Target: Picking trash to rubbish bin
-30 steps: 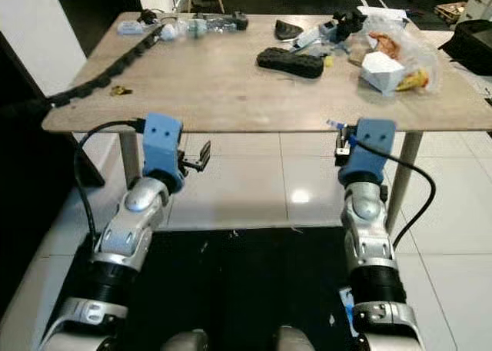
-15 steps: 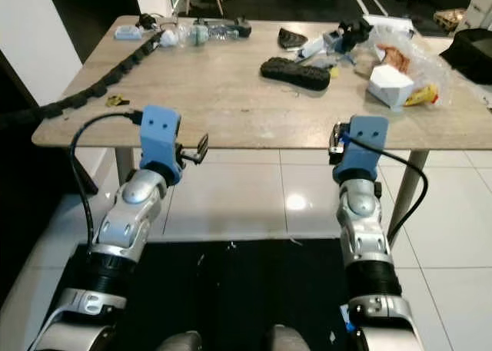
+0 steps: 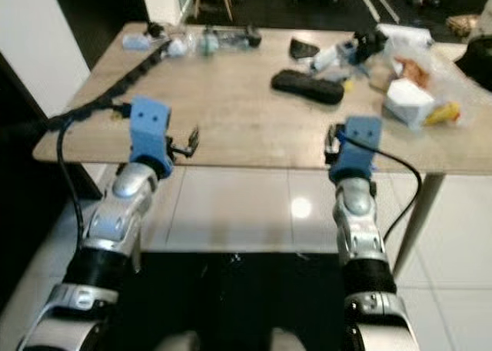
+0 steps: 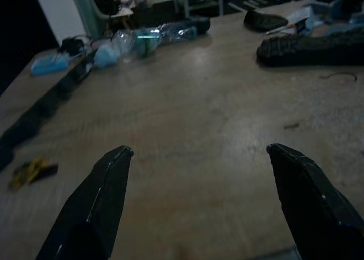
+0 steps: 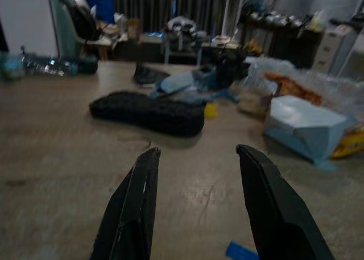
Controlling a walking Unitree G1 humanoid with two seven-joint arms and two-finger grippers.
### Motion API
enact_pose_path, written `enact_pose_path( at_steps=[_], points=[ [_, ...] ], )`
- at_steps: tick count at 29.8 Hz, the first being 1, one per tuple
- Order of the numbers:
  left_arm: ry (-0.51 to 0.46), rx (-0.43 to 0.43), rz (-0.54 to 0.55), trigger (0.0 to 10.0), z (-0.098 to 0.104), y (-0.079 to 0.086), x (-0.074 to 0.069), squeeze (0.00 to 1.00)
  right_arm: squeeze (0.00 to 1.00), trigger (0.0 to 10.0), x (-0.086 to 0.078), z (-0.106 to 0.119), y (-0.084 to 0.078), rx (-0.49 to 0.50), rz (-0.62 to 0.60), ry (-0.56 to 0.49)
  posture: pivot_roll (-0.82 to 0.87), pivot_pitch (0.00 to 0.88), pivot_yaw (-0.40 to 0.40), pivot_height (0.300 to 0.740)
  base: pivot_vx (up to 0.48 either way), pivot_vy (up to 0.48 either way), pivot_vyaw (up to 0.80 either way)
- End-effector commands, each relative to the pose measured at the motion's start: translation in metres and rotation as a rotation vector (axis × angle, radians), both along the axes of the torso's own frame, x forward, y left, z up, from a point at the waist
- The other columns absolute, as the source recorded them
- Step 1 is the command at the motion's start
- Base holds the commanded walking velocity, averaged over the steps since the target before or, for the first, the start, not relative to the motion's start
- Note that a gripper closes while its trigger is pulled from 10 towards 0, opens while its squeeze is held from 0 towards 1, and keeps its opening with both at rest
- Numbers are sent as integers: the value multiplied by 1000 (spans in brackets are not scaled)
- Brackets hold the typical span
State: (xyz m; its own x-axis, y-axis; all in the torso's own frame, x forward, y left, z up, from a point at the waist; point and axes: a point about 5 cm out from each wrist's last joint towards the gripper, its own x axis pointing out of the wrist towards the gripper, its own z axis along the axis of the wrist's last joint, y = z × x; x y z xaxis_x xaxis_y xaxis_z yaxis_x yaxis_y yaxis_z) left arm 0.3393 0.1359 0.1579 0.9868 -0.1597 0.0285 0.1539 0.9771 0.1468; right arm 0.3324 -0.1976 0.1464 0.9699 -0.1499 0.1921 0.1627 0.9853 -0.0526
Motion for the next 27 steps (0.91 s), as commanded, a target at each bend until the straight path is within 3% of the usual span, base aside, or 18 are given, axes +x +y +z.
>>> enact_pose_path(
  at_steps=[1,12,19,27],
  points=[
    [23,-2,0,10000,-5,0,-1,0,0,10000,-1,-2,0,19,-6,2,-57,0,-14,740,281,0,0],
    [27,9,-18,10000,-7,-1,-4,0,0,10000,-5,-9,5,23,7,40,-75,4,-14,740,277,0,0],
    [35,14,-29,10000,-10,-4,-10,0,0,10000,-8,-8,2,4,14,46,-86,30,-16,740,277,0,-674],
    [34,19,-35,10000,-10,-6,-12,0,0,10000,-10,-9,1,-7,15,51,-88,39,-19,740,276,0,0]
  ],
)
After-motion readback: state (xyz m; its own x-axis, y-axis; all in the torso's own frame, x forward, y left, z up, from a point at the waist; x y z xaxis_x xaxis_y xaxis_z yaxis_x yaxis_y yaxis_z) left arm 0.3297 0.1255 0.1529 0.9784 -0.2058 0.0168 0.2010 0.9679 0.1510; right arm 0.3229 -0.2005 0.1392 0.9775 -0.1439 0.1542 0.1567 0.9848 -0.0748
